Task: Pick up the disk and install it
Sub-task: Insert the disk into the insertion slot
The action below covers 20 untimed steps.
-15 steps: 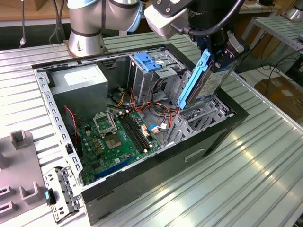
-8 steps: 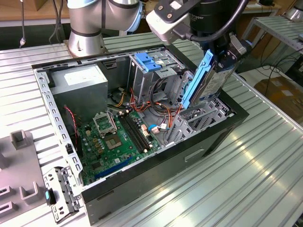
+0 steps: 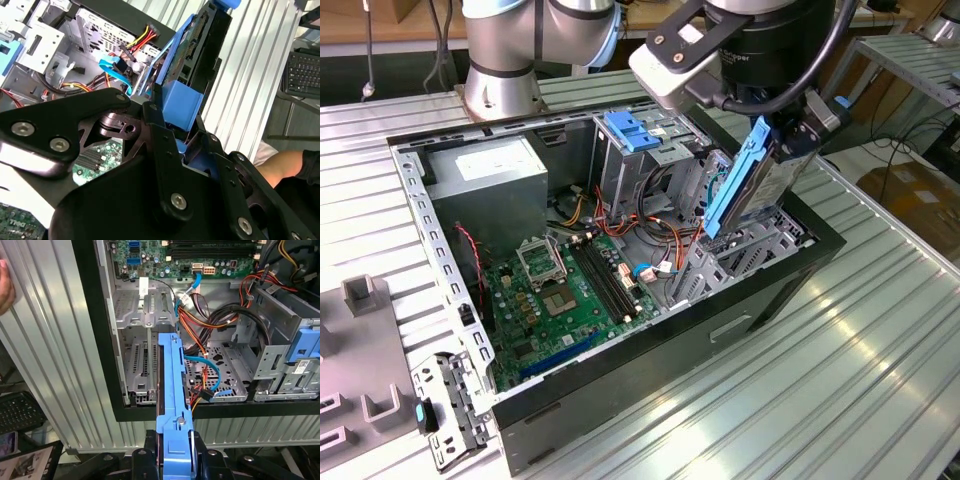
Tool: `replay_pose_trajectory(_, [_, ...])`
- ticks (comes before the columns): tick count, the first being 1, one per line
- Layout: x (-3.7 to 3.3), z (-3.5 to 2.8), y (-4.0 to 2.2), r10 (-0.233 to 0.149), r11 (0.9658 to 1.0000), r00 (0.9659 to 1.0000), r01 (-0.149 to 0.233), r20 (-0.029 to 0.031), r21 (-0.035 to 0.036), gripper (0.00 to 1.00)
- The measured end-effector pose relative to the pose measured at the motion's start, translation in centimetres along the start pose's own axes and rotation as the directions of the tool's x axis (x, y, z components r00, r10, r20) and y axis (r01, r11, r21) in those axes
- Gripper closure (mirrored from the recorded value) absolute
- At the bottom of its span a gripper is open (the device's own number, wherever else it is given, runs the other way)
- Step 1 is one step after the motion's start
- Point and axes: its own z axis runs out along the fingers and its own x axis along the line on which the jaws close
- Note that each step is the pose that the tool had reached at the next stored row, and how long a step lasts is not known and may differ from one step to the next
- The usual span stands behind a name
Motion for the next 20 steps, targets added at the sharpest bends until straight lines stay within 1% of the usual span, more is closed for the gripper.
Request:
replay_pose_trajectory(2, [0.01, 0.05, 0.05, -0.005, 0.9997, 1.0000, 0.005, 0.0042, 0.0242, 0.63])
replay_pose_trajectory(3, [0.01, 0.05, 0.06, -0.006, 0.9996, 1.0000, 0.005, 0.0048, 0.0282, 0.63])
replay_pose_trajectory(10, [0.01, 0.05, 0.06, -0.006, 0.9996, 1.0000, 0.005, 0.0048, 0.0287, 0.63])
replay_pose_trajectory(11, [0.01, 0.06, 0.09, -0.006, 0.9995, 1.0000, 0.005, 0.0049, 0.0312, 0.63])
replay_pose_trajectory(12, [0.02, 0.04, 0.22, -0.006, 0.9991, 1.0000, 0.006, 0.0050, 0.0415, 0.63])
replay_pose_trajectory(13, [0.02, 0.03, 0.30, -0.006, 0.9988, 1.0000, 0.006, 0.0055, 0.0476, 0.63])
replay_pose_trajectory(14, [0.02, 0.00, 0.44, -0.008, 0.9983, 0.9999, 0.008, 0.0070, 0.0579, 0.63])
replay_pose_trajectory(16, [0.03, -0.03, 0.57, -0.011, 0.9973, 0.9999, 0.011, 0.0098, 0.0731, 0.63])
replay_pose_trajectory(17, [0.04, -0.05, 0.62, -0.014, 0.9964, 0.9998, 0.013, 0.0117, 0.0842, 0.63])
replay_pose_trajectory(18, [0.05, -0.03, 0.64, -0.016, 0.9957, 0.9998, 0.015, 0.0134, 0.0915, 0.63])
replay_pose_trajectory(20, [0.10, -0.01, 0.67, -0.022, 0.9944, 0.9996, 0.020, 0.0175, 0.1037, 0.63])
